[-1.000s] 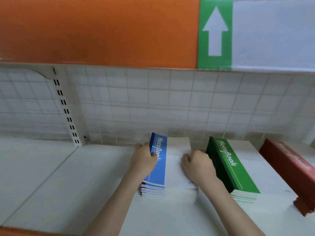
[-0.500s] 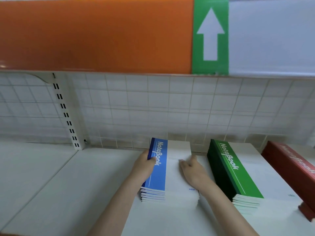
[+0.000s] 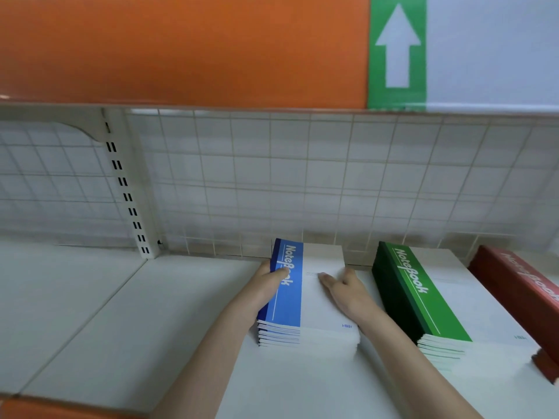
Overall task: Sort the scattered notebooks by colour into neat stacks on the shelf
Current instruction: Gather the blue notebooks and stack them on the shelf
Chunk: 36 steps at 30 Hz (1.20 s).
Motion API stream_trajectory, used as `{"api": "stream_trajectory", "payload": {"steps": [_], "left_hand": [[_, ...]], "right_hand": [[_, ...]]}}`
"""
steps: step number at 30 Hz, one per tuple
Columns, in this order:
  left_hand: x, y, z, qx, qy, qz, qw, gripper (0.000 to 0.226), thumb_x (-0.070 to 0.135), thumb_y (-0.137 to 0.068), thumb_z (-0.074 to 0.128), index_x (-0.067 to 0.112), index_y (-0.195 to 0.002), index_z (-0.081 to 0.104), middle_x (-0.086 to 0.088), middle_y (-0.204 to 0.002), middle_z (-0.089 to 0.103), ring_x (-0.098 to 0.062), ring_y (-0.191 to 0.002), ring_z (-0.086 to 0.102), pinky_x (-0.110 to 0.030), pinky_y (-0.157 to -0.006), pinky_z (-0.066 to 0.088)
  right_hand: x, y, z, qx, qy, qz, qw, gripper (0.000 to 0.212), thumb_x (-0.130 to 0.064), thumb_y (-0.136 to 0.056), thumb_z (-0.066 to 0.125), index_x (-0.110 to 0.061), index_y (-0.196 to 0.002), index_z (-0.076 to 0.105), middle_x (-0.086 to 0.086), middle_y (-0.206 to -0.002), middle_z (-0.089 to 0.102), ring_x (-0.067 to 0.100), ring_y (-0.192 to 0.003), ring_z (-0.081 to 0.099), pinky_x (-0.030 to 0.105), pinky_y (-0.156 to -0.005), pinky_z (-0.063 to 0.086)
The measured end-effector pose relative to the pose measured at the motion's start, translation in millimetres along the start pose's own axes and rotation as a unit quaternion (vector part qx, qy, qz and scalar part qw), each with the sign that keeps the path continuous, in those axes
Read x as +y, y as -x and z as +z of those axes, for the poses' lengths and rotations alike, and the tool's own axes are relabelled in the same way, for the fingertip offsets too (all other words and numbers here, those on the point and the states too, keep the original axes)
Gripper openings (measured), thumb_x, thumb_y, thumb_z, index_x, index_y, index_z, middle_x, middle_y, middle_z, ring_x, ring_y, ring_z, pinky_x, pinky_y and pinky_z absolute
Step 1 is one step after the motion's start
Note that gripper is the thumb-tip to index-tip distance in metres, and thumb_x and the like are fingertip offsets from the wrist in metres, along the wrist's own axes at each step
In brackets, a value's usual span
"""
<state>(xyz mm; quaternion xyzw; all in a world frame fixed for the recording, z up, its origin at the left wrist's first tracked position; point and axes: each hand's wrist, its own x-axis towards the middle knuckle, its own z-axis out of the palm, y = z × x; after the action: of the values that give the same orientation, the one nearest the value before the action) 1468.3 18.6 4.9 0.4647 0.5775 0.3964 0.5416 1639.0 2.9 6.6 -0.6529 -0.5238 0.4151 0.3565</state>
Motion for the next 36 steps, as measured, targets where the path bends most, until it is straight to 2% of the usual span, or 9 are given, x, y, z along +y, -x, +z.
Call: {"api": "stream_trajectory", "payload": {"steps": [3,5,9,12,17,22,25,32,36], "left_hand": [[-3.1,4.7,-7.7,0.003,-0.007,0.000,1.000,0.032,0.031,-0.097,0.050,0.014,-0.124,0.052,-0.007,-0.115,0.065,-0.024,-0.095,0.066,-0.036,-0.084,0.053],[-4.6,9.6,-17.4,0.026,-0.054,0.020,0.998,0.036,0.033,-0.098,0.046,0.016,-0.128,0.050,-0.007,-0.134,0.055,-0.020,-0.111,0.058,-0.036,-0.099,0.045],[-6.3,23.1,-43.5,0.065,-0.162,0.038,0.984,0.054,0.036,-0.098,0.043,0.017,-0.147,0.030,-0.001,-0.153,0.031,-0.018,-0.137,0.035,-0.026,-0.104,0.028],[-7.0,34.4,-65.6,0.075,-0.234,0.054,0.968,0.054,0.034,-0.098,0.045,0.016,-0.147,0.031,-0.002,-0.153,0.032,-0.018,-0.136,0.036,-0.021,-0.098,0.029],[-12.3,55.3,-116.6,0.094,-0.311,0.053,0.944,0.057,0.035,-0.099,0.042,0.013,-0.149,0.024,-0.003,-0.156,0.024,-0.018,-0.142,0.026,-0.029,-0.114,0.022],[-23.6,76.0,-190.4,0.169,-0.402,0.055,0.898,0.057,0.032,-0.100,0.041,0.007,-0.148,0.023,-0.009,-0.156,0.021,-0.021,-0.146,0.013,-0.035,-0.118,0.015],[-32.4,89.4,-240.4,0.196,-0.410,0.034,0.890,0.057,0.033,-0.099,0.040,0.008,-0.148,0.024,-0.009,-0.156,0.021,-0.022,-0.147,0.010,-0.038,-0.119,0.015],[-53.2,121.1,-348.9,0.228,-0.459,-0.015,0.858,0.060,0.035,-0.098,0.041,0.008,-0.148,0.023,-0.009,-0.156,0.023,-0.023,-0.146,0.012,-0.039,-0.118,0.019],[-61.2,145.8,-407.6,0.262,-0.486,-0.035,0.833,0.056,0.039,-0.096,0.044,0.008,-0.142,0.033,-0.007,-0.148,0.035,-0.022,-0.140,0.026,-0.036,-0.112,0.028]], "right_hand": [[-2.4,2.2,-3.1,0.016,0.031,-0.018,0.999,0.051,-0.037,-0.093,0.054,-0.008,-0.131,0.036,0.009,-0.126,0.054,0.023,-0.107,0.054,0.030,-0.091,0.043],[-7.4,5.2,-4.6,0.051,0.145,-0.069,0.986,0.062,-0.036,-0.095,0.051,-0.001,-0.140,0.027,0.019,-0.140,0.043,0.031,-0.122,0.048,0.032,-0.098,0.039],[-28.9,20.6,5.7,0.089,0.299,-0.176,0.934,0.070,-0.035,-0.098,0.042,-0.006,-0.151,0.006,0.016,-0.156,0.015,0.031,-0.140,0.026,0.038,-0.111,0.029],[-48.5,29.3,27.9,0.078,0.347,-0.228,0.906,0.064,-0.034,-0.099,0.038,-0.014,-0.151,0.008,0.006,-0.154,0.023,0.023,-0.141,0.026,0.045,-0.116,0.016],[-79.5,41.5,87.1,0.033,0.371,-0.276,0.886,0.053,-0.028,-0.097,0.040,-0.015,-0.146,0.024,0.004,-0.152,0.026,0.020,-0.140,0.023,0.044,-0.114,0.011],[-103.7,56.7,156.3,-0.048,0.389,-0.294,0.872,0.053,-0.031,-0.099,0.037,-0.015,-0.148,0.023,0.002,-0.155,0.024,0.015,-0.143,0.020,0.044,-0.117,0.008],[-115.2,66.6,197.9,-0.117,0.380,-0.283,0.873,0.056,-0.030,-0.100,0.034,-0.016,-0.151,0.017,0.004,-0.158,0.016,0.015,-0.145,0.014,0.043,-0.117,0.001],[-145.1,87.8,303.4,-0.194,0.381,-0.296,0.854,0.057,-0.032,-0.101,0.033,-0.018,-0.152,0.013,0.005,-0.159,0.011,0.014,-0.146,0.009,0.043,-0.117,-0.004],[-165.2,99.0,363.4,-0.216,0.377,-0.311,0.845,0.058,-0.033,-0.100,0.034,-0.019,-0.152,0.012,0.005,-0.159,0.011,0.014,-0.147,0.009,0.044,-0.117,-0.002]]}}
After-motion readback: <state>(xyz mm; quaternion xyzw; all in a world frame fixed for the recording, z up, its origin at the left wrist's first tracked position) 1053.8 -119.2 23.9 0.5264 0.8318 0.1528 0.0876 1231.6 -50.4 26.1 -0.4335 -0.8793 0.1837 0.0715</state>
